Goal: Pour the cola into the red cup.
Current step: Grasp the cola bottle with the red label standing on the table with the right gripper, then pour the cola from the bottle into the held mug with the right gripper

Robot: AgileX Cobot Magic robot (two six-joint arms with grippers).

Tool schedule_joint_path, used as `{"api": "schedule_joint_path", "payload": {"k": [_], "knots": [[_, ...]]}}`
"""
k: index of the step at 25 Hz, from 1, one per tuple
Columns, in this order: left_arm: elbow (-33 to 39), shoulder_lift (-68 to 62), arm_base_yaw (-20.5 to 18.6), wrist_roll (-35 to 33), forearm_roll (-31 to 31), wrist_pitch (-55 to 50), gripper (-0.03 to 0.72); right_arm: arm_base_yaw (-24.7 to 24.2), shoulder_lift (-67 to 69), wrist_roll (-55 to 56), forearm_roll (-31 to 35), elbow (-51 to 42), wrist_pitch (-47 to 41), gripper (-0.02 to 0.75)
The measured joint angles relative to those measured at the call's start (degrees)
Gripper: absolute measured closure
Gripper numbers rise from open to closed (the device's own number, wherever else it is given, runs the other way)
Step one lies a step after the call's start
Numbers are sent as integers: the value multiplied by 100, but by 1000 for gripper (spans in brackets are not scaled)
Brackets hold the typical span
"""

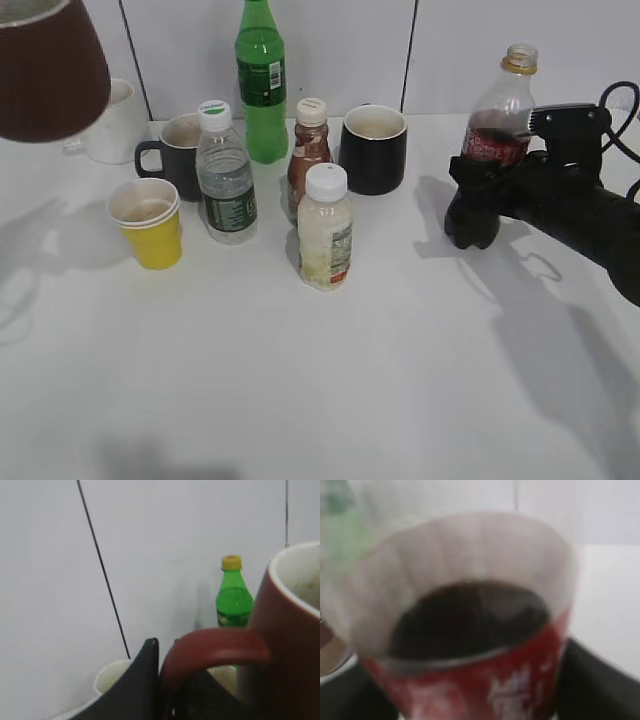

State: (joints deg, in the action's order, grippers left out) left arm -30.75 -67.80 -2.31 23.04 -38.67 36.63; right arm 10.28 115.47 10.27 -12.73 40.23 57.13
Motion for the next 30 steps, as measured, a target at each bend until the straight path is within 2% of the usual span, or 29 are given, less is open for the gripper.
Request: {"api": "schedule_joint_path", "payload": {"k": [3, 7, 12, 17, 23, 30], "knots": [[0, 0, 176, 132, -85, -220, 636, -11, -185, -156, -171, 0, -125, 276], [0, 0, 801, 164, -75, -707, 636, 119, -1008, -489, -508, 4, -867, 276], [0, -13, 1823, 175, 199, -1449, 636, 691, -2099, -1778, -513, 105, -2369, 276], [0, -271, 2480, 183, 265, -1587, 636, 1346, -2706, -3356, -126, 419, -3408, 276], [-86, -711, 2937, 183, 426, -1641, 636, 1777, -2805, -5152, 295, 833, -3864, 276], [-519, -1015, 3249, 187, 631, -1648, 636, 1883, -2805, -6498, 340, 947, -3931, 276]]}}
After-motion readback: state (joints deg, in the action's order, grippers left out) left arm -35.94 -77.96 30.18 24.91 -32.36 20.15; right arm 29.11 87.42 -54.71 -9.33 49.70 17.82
